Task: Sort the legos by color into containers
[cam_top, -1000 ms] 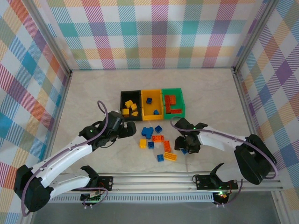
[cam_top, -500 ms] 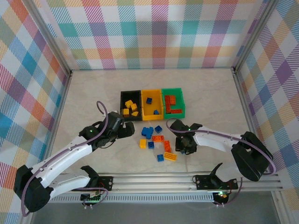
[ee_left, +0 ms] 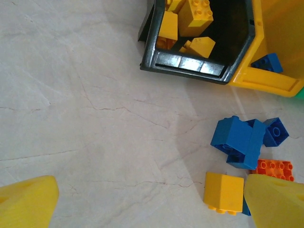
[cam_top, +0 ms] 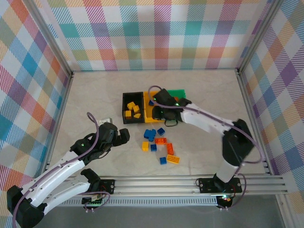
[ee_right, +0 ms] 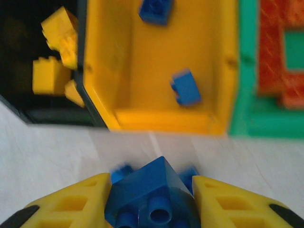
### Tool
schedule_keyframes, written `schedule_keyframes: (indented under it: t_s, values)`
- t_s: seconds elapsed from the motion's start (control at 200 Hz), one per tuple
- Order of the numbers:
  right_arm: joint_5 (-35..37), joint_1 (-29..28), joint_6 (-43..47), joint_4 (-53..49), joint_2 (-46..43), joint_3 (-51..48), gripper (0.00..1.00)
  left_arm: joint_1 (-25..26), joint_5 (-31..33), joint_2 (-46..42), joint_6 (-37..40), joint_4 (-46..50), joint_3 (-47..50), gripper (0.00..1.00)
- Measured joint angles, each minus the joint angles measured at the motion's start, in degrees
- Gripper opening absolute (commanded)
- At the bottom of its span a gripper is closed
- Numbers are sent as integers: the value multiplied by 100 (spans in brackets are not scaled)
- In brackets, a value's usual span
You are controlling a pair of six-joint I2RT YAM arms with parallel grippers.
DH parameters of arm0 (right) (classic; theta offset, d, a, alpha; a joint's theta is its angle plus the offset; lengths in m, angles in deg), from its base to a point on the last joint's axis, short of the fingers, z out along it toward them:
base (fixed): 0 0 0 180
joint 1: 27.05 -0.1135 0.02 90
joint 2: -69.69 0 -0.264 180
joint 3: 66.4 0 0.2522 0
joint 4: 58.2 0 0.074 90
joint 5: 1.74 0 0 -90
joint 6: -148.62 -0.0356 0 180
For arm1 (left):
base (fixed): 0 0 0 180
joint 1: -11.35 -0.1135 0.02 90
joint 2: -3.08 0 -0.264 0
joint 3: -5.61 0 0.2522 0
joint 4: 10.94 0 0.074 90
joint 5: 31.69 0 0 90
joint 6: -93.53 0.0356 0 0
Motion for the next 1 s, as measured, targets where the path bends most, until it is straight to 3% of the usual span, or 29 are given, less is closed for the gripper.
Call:
schedule_keyframes:
  t_s: [0.26, 0.45, 0.58, 0.745, 1.0]
  values:
    - [590, 127, 216, -269, 1974, 2052, 46, 0, -4, 0, -181, 125, 24, 100]
    - [761, 223, 168, -514, 2365, 2559, 73, 0, -35, 116, -260, 260, 52, 100]
    - [756, 260, 208, -518, 2371, 2588, 80, 0, -127, 81, -304, 254, 125, 100]
    - [684, 262, 208, -219, 1915, 2004, 83, 0, -308, 28, -297, 153, 146, 100]
    - [350, 260, 101, 398, -223, 17, 85, 87, -890, 831, -17, -599, 146, 90]
